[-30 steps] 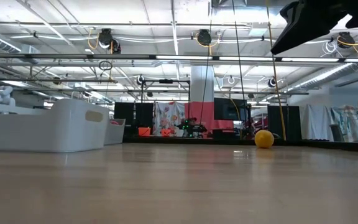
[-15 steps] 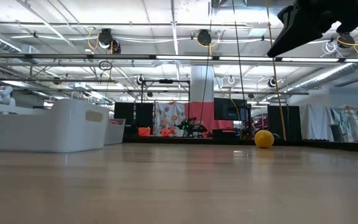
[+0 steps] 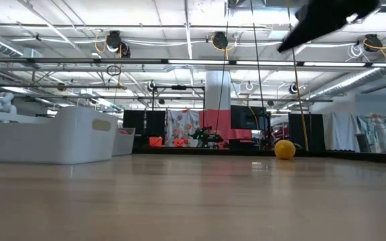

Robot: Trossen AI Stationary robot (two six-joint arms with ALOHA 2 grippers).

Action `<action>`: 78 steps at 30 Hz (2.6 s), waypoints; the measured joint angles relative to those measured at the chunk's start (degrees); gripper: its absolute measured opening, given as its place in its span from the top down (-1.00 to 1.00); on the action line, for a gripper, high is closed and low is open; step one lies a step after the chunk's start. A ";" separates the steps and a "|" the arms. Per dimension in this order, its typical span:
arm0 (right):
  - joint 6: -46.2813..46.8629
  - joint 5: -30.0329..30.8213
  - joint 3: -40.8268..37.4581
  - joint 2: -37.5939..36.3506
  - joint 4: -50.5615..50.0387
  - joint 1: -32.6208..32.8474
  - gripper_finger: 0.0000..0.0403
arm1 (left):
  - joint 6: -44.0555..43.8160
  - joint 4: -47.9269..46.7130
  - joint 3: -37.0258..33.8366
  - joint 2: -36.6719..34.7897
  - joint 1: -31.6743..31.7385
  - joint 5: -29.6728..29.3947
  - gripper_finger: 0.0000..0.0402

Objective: Sort produce into baskets
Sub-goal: Put the yellow lemon into the transparent bin

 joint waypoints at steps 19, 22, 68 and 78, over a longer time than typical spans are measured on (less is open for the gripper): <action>-10.09 -33.39 7.27 47.33 97.76 -4.48 1.00 | 4.13 0.70 0.02 0.00 -0.68 -13.36 -0.28; -9.76 -38.30 18.03 53.68 90.72 -5.62 1.00 | 5.06 0.66 0.02 0.00 -0.70 -10.08 -0.28; -3.19 -41.81 55.71 75.67 60.05 -10.51 1.00 | 9.92 0.59 0.02 0.00 -0.64 -10.44 -0.27; -7.28 -47.64 55.69 68.67 39.92 -12.48 1.00 | 5.23 0.64 0.02 0.00 -0.31 -10.38 -0.27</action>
